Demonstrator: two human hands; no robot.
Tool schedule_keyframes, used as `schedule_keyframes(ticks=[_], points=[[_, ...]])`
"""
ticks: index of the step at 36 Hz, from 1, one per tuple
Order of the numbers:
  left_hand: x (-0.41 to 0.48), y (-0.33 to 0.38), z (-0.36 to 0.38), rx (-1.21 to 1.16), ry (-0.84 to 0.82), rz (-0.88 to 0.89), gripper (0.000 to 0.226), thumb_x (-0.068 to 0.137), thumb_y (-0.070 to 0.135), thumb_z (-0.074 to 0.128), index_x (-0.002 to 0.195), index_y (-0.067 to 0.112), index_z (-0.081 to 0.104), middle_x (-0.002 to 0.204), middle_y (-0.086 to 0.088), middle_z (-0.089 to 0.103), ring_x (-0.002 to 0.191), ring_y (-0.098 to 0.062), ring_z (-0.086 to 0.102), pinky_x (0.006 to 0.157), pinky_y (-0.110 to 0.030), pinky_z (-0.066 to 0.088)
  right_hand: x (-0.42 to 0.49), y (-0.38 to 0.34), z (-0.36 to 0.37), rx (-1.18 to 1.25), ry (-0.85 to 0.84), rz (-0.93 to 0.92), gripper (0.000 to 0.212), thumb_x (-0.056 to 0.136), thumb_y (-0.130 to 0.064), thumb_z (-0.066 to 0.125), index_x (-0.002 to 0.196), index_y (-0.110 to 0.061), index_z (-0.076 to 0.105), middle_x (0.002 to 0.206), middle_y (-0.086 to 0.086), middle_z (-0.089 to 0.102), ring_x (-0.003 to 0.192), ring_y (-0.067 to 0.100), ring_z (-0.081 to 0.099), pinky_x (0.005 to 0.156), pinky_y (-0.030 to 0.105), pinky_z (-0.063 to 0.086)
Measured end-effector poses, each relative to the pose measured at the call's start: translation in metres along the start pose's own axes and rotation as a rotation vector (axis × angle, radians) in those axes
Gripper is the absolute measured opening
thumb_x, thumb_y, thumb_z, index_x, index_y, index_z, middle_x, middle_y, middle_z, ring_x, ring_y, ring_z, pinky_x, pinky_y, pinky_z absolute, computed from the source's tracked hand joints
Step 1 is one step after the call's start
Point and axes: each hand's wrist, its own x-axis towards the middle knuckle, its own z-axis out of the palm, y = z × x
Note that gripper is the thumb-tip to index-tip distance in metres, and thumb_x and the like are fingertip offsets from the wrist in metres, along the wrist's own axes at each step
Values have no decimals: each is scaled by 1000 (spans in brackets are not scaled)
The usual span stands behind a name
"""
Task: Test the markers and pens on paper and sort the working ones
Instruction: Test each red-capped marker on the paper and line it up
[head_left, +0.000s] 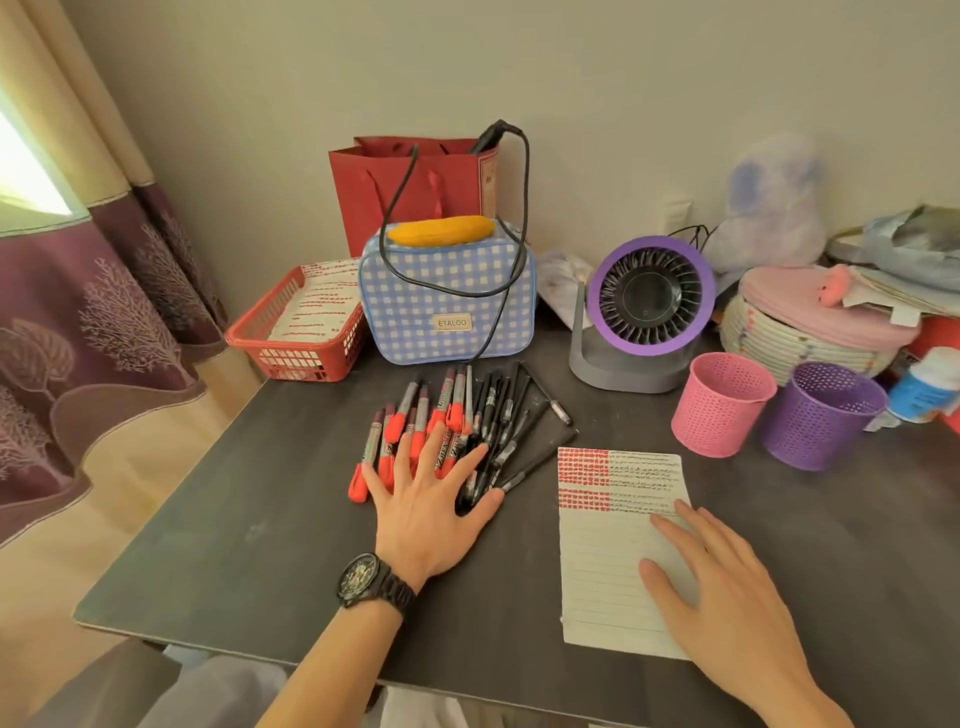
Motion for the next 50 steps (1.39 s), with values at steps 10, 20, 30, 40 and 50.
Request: schedule_keyframes(ticks=[10,20,30,40,50], points=[[-17,-12,-14,-95,248,-13,55,93,71,39,145,53,41,163,9,25,154,-19,10,121,-57,7,-1,-4,-3,-1,-6,25,57,93,-60,51,148,-43,45,162,-20,29,151,6,21,123,34,24],[-25,-64,-34,-86,215,-437,44,102,49,42,136,30,62,134,1,59,126,-27,47,101,-44,42,-3,-4,-5,-2,-15,23,57,94,-60,50,148,-42,45,163,-19,29,152,6,18,122,33,20],[-35,-74,-24,-148,328,-482,33,101,36,49,124,19,66,114,-14,64,103,-36,60,86,-47,49,-3,-4,-5,2,-9,19,59,95,-65,42,150,-45,39,164,-22,23,152,4,13,123,32,18],[-44,-65,-28,-677,549,-498,30,107,23,33,99,19,62,91,-2,54,86,-26,54,74,-38,37,-4,-4,-3,113,77,30,47,89,-46,68,134,-33,63,155,-11,44,145,14,31,116,41,36],[-64,84,-11,-831,231,185,41,102,59,27,80,36,54,72,18,55,65,-6,52,60,-26,38,-7,-3,-15,254,156,-45,55,88,-76,43,124,-39,64,129,-22,57,126,5,40,112,43,39]])
